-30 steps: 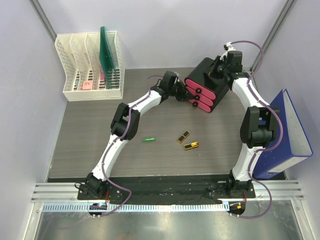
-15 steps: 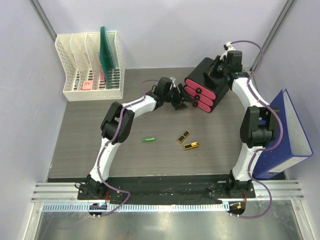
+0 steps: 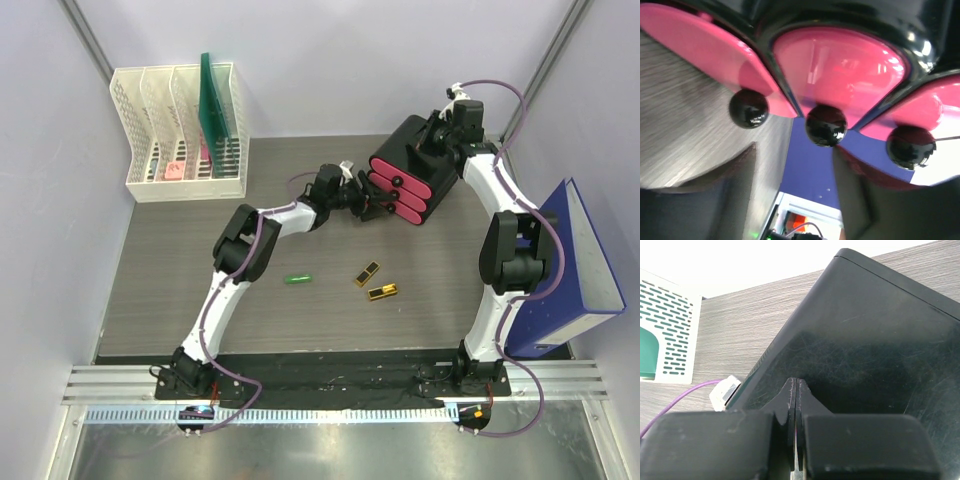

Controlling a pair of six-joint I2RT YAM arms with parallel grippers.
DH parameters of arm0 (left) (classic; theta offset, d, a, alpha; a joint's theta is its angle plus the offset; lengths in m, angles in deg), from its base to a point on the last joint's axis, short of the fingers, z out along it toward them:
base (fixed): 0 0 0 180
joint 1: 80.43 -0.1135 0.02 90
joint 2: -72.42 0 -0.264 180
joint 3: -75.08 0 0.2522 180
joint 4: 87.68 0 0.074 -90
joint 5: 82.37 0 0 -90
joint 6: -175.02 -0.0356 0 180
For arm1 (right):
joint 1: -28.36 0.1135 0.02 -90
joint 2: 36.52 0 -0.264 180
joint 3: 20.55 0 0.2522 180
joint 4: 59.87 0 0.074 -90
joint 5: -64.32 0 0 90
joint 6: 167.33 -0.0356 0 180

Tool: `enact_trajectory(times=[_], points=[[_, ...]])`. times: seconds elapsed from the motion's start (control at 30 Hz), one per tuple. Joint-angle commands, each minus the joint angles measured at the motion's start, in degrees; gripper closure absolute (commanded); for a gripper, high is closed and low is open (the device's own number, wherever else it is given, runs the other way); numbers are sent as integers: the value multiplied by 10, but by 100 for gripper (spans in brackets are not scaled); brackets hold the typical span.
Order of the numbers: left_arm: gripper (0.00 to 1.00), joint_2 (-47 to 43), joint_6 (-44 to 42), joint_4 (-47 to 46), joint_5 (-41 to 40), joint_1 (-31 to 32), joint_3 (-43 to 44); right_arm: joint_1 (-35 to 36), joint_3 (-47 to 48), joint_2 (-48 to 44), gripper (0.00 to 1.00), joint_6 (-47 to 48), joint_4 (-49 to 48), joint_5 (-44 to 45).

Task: Organize the makeup

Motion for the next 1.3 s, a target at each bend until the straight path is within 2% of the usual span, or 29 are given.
enact_trajectory(times=[0.0,0.17,0.4,0.77,0.93,1.03,1.2,1.23,1.27], points=[[53,26,7,-38,6,-2,-1,5,-47,75,99,28,213,40],[52,20,12,-112,5,-3,-41,5,-47,75,99,28,214,41],[53,40,-4,-83,8,-3,-36,5,-45,79,99,29,215,41],[50,83,60,-116,-20,-4,2,5,-44,79,99,30,218,42],[51,104,73,-112,-26,-3,32,5,-40,81,99,31,220,42],[56,108,71,-101,-26,-3,41,5,-39,81,99,32,221,42],[75,113,72,-100,-27,-3,40,4,-39,81,99,32,222,42],[81,115,72,-100,-26,-3,41,4,-39,80,99,33,223,42],[100,118,72,-103,-25,-4,43,5,-39,80,99,32,223,42]])
